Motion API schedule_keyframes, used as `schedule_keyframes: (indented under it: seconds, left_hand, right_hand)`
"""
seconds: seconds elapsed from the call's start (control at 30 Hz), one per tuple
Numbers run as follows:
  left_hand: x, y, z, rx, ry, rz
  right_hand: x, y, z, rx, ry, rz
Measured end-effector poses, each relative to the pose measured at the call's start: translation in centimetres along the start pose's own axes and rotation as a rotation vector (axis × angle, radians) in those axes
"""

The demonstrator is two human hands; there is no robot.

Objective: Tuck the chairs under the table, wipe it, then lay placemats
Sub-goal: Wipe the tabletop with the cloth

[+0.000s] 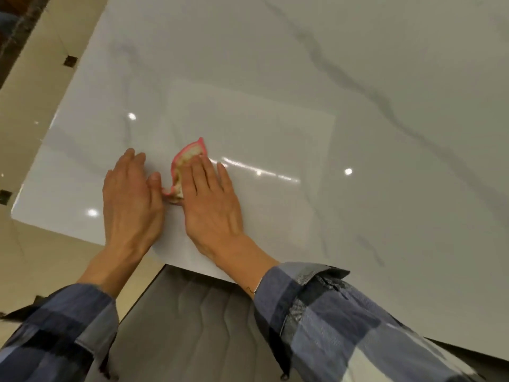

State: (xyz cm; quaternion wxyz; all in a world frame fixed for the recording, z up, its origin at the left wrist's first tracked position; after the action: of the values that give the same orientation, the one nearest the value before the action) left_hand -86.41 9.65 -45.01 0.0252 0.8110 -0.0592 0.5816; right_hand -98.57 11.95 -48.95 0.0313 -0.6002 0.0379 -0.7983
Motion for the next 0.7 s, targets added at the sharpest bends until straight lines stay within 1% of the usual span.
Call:
schedule_keyframes:
  seconds: [0.13,0.2,0.3,0.4,0.47,0.57,0.7]
  left_hand:
    - [-1.6,-0.3,-4.3,-0.091,0.009,0.058]
    - [-2.7,-0.9,-7.0,-0.139,0.005,0.096]
    - [-4.1,-1.6,-11.1,-0.177,0.002,0.121]
    - [-5.4,-2.3,-15.0,-0.233,0.025,0.147]
    - [-5.9,-3.0,-17.4,-0.247,0.034,0.162]
    - [-6.6,-4.0,-19.6,-0.250,0.039,0.191]
    - [-6.8,-5.3,-21.2,-0.270,0.061,0.213]
  right_hand:
    - [1.3,-2.1,-5.9,-0.103,0.052,-0.034]
    - [2.6,-2.5,-10.6,-0.204,0.045,-0.079]
    - [5.0,-2.7,-19.1,-0.375,0.015,-0.163]
    - [7.4,-5.5,-28.3,-0.582,-0.004,-0.209]
    - [8.8,-8.9,-33.1,-0.697,-0.020,-0.234]
    - [9.6,-12.7,-36.3,-0.779,-0.018,-0.233]
    - [9.4,-13.5,-37.0,-0.803,0.006,-0.234]
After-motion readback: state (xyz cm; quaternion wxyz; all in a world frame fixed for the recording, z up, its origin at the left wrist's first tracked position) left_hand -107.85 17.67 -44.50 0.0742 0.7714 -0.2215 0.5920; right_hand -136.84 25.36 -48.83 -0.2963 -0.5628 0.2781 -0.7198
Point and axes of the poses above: each hand's wrist, its own y-axis towards the middle knuckle, its own x-axis out of the back of the hand, z = x × y, the point moved 3 cm from there along y, towards the middle knuckle, and after that the axes turned 11 degrees about -x, right-handed, at the moved point
